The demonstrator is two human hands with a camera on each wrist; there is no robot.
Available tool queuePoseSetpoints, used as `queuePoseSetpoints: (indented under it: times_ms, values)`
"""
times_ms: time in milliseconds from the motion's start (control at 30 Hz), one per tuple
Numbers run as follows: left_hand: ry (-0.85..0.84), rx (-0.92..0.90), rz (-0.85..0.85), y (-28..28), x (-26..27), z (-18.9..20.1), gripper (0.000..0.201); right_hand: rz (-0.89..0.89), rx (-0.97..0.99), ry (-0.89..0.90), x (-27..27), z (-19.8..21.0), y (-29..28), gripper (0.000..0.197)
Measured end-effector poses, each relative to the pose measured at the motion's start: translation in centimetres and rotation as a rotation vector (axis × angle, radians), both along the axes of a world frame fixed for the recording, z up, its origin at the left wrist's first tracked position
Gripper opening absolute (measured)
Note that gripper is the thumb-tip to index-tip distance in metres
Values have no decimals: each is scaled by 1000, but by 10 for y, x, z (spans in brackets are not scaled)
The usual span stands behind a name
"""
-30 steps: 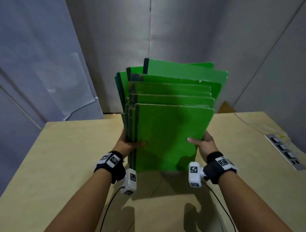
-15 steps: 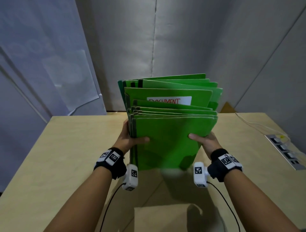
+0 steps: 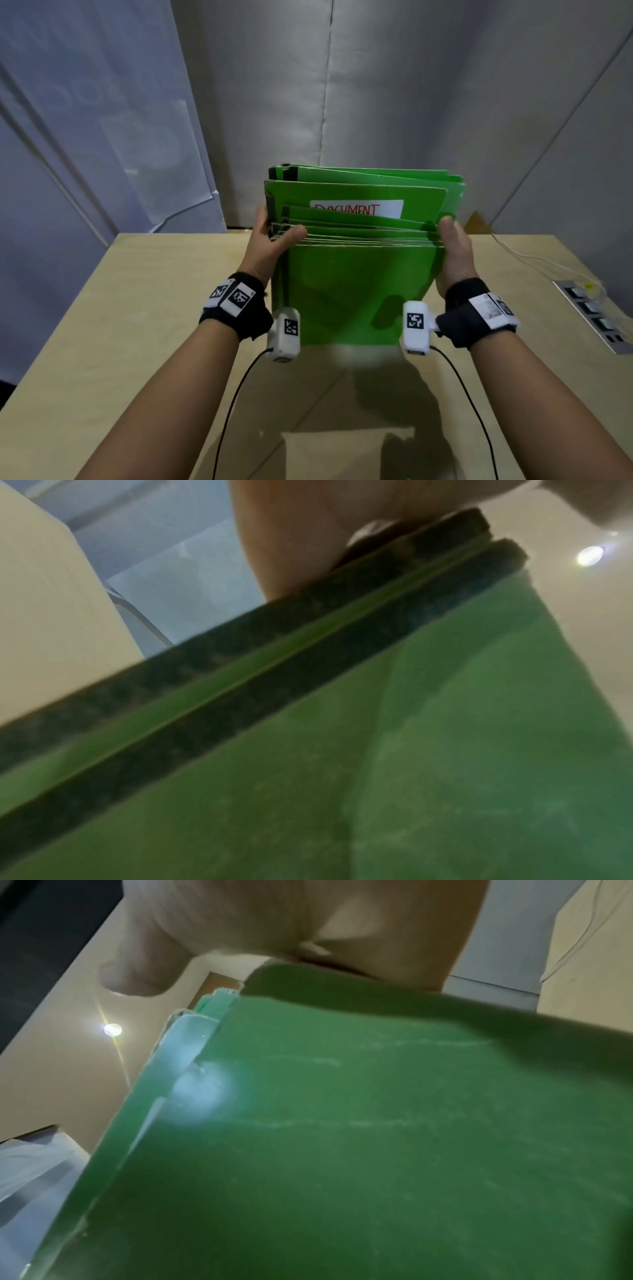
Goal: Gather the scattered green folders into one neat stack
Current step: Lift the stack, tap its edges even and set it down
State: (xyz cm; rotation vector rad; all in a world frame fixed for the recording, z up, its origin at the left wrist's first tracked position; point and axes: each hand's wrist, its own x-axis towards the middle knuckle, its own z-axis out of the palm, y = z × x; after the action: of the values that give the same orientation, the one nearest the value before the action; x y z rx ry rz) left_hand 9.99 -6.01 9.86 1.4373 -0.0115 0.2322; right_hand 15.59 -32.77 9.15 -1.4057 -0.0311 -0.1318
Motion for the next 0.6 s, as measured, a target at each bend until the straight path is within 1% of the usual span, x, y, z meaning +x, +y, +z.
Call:
queuePoseSetpoints:
  times_ms: [100, 133, 167, 200, 233, 267, 300, 333, 367, 400, 467, 500, 567, 600]
  values:
    - [-6, -11, 4, 0, 4, 9, 104, -3, 14, 23, -7, 17, 8, 89]
    - [12, -25, 15, 0, 4, 14, 100, 0, 22, 38, -8, 21, 10, 77]
    - [32, -37, 28, -1, 5, 18, 95, 2, 19, 47, -9, 24, 12, 60]
    - [48, -53, 45, -1, 5, 21, 86, -4, 11, 50, -7, 23, 11, 40]
    - [68, -64, 59, -1, 7, 21, 73, -11, 1, 51, -6, 22, 10, 22]
    - [89, -68, 74, -1, 8, 20, 57, -20, -13, 54, -4, 21, 8, 10]
    - [107, -62, 89, -1, 10, 18, 41, -39, -32, 61, -3, 18, 7, 7]
    - [114, -48, 97, 0, 10, 18, 27, -59, -51, 69, -1, 15, 6, 10]
    - [115, -34, 98, 1, 10, 17, 18, -72, -66, 71, 1, 11, 6, 9]
    - [118, -24, 96, 1, 10, 17, 20, -86, -72, 73, 1, 9, 7, 9]
    - [110, -29, 79, 2, 10, 19, 29, -113, -67, 70, 1, 7, 8, 17]
    - [107, -26, 73, 2, 10, 21, 28, -113, -55, 65, -1, 10, 10, 18]
    - [97, -27, 48, 2, 9, 25, 18, -94, -50, 22, -6, 13, 11, 18]
    - [90, -35, 34, 1, 8, 29, 18, -96, -51, 13, -7, 15, 12, 25]
